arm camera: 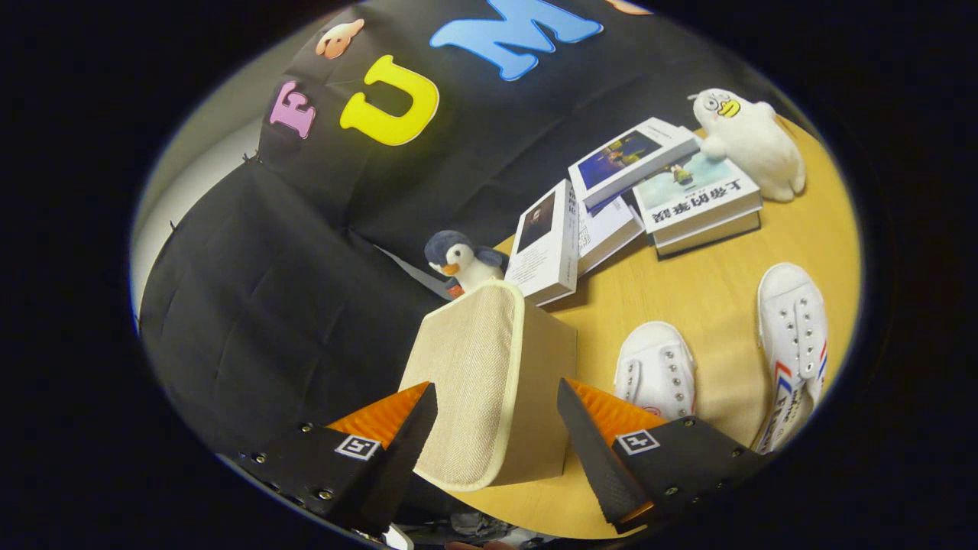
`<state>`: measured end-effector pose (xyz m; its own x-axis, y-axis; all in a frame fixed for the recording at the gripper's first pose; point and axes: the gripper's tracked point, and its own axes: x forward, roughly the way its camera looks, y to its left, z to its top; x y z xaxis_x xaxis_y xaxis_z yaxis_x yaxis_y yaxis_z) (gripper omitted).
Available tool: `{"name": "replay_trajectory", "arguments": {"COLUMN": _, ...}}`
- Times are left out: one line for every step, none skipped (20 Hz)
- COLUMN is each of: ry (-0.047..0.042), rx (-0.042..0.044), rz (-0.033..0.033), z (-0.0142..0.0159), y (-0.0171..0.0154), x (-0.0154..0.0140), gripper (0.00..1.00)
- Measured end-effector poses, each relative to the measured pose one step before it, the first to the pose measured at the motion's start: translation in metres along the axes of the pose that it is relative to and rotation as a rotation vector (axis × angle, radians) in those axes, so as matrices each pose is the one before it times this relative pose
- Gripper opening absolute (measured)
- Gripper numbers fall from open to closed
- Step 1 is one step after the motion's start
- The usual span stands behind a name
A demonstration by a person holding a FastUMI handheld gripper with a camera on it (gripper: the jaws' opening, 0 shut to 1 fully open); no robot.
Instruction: Open the storage box then place both shoes into the box .Put the left shoe in first, then the right shoe, with the right side of both shoes facing outward in a uniform manner.
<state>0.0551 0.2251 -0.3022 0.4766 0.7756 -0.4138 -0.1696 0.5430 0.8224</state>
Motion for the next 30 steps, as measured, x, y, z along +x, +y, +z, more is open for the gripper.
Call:
{"name": "replay_trajectory", "arguments": {"ry": 0.01972, "rx": 0.02686, "rz": 0.01525, "z": -0.00451, "y": 0.00039, "x": 0.00690, "gripper": 0.96}}
{"name": "replay_trajectory", "arguments": {"ry": 0.00768, "rx": 0.02667, "rz": 0.00972, "z": -0.00064, "y": -0.00002, "x": 0.00548, "gripper": 0.96}}
{"name": "replay_trajectory", "arguments": {"ry": 0.01002, "rx": 0.02472, "rz": 0.01229, "z": -0.00123, "y": 0.00075, "x": 0.00498, "gripper": 0.96}}
{"name": "replay_trajectory", "arguments": {"ry": 0.01689, "rx": 0.02124, "rz": 0.01022, "z": -0.00104, "y": -0.00056, "x": 0.00596, "gripper": 0.96}}
{"name": "replay_trajectory", "arguments": {"ry": 0.01887, "rx": 0.01590, "rz": 0.01390, "z": -0.00187, "y": 0.00048, "x": 0.00667, "gripper": 0.96}}
{"name": "replay_trajectory", "arguments": {"ry": 0.01962, "rx": 0.01251, "rz": 0.00779, "z": -0.00131, "y": -0.00045, "x": 0.00617, "gripper": 0.96}}
{"name": "replay_trajectory", "arguments": {"ry": 0.01641, "rx": 0.00722, "rz": -0.00483, "z": -0.00300, "y": -0.00219, "x": 0.00245, "gripper": 0.96}}
{"name": "replay_trajectory", "arguments": {"ry": 0.01165, "rx": 0.00617, "rz": -0.00618, "z": -0.00164, "y": -0.00153, "x": 0.00243, "gripper": 0.96}}
{"name": "replay_trajectory", "arguments": {"ry": 0.00461, "rx": 0.00504, "rz": 0.00454, "z": 0.00099, "y": 0.00050, "x": 0.00320, "gripper": 0.96}}
{"name": "replay_trajectory", "arguments": {"ry": 0.00947, "rx": 0.00361, "rz": 0.00164, "z": -0.00022, "y": 0.00215, "x": 0.00139, "gripper": 0.95}}
{"name": "replay_trajectory", "arguments": {"ry": 0.00663, "rx": -0.00223, "rz": 0.00564, "z": -0.00054, "y": 0.00249, "x": 0.00091, "gripper": 0.93}}
{"name": "replay_trajectory", "arguments": {"ry": 0.00717, "rx": -0.00558, "rz": 0.00285, "z": 0.00074, "y": 0.00210, "x": 0.00000, "gripper": 0.88}}
{"name": "replay_trajectory", "arguments": {"ry": 0.00699, "rx": -0.00725, "rz": 0.00009, "z": -0.00063, "y": 0.00315, "x": -0.00156, "gripper": 0.82}}
{"name": "replay_trajectory", "arguments": {"ry": 0.00327, "rx": -0.00847, "rz": -0.00960, "z": 0.00144, "y": -0.00006, "x": -0.00077, "gripper": 0.76}}
{"name": "replay_trajectory", "arguments": {"ry": 0.00426, "rx": -0.00459, "rz": -0.02833, "z": 0.00143, "y": -0.00480, "x": -0.00220, "gripper": 0.65}}
{"name": "replay_trajectory", "arguments": {"ry": -0.00260, "rx": 0.01790, "rz": 0.00623, "z": 0.00406, "y": 0.00165, "x": -0.00445, "gripper": 0.58}}
{"name": "replay_trajectory", "arguments": {"ry": -0.00738, "rx": 0.02275, "rz": 0.00556, "z": 0.00014, "y": 0.00232, "x": 0.00213, "gripper": 0.45}}
{"name": "replay_trajectory", "arguments": {"ry": -0.00029, "rx": 0.01827, "rz": 0.00915, "z": 0.00531, "y": 0.00187, "x": -0.00310, "gripper": 0.33}}
{"name": "replay_trajectory", "arguments": {"ry": 0.00796, "rx": 0.00374, "rz": 0.02449, "z": 0.00093, "y": 0.00649, "x": -0.00512, "gripper": 0.21}}
{"name": "replay_trajectory", "arguments": {"ry": 0.00624, "rx": -0.00332, "rz": 0.02332, "z": 0.00051, "y": 0.00564, "x": -0.00259, "gripper": 0.21}}
{"name": "replay_trajectory", "arguments": {"ry": 0.01004, "rx": -0.01176, "rz": 0.02048, "z": -0.00101, "y": 0.00602, "x": -0.00247, "gripper": 0.20}}
{"name": "replay_trajectory", "arguments": {"ry": -0.00306, "rx": -0.00736, "rz": -0.01111, "z": 0.00364, "y": -0.00140, "x": -0.00269, "gripper": 0.21}}
{"name": "replay_trajectory", "arguments": {"ry": 0.00774, "rx": 0.00860, "rz": 0.00911, "z": 0.00174, "y": 0.00413, "x": -0.00493, "gripper": 0.15}}
{"name": "replay_trajectory", "arguments": {"ry": 0.00563, "rx": 0.01305, "rz": 0.00892, "z": -0.00169, "y": 0.00413, "x": 0.00274, "gripper": 0.09}}
{"name": "replay_trajectory", "arguments": {"ry": -0.00159, "rx": 0.00897, "rz": 0.01260, "z": 0.00029, "y": 0.00600, "x": 0.00391, "gripper": 0.09}}
{"name": "replay_trajectory", "arguments": {"ry": -0.00009, "rx": 0.00644, "rz": 0.01421, "z": 0.00283, "y": 0.00652, "x": -0.00120, "gripper": 0.09}}
{"name": "replay_trajectory", "arguments": {"ry": -0.00061, "rx": 0.00285, "rz": 0.01632, "z": 0.00079, "y": 0.00934, "x": -0.00270, "gripper": 0.09}}
{"name": "replay_trajectory", "arguments": {"ry": 0.00063, "rx": -0.00143, "rz": 0.01702, "z": 0.00222, "y": 0.00917, "x": -0.00110, "gripper": 0.09}}
{"name": "replay_trajectory", "arguments": {"ry": 0.00210, "rx": -0.00724, "rz": 0.01810, "z": -0.00006, "y": 0.01119, "x": -0.00161, "gripper": 0.09}}
{"name": "replay_trajectory", "arguments": {"ry": 0.00383, "rx": -0.01336, "rz": 0.01513, "z": 0.00085, "y": 0.00942, "x": 0.00106, "gripper": 0.09}}
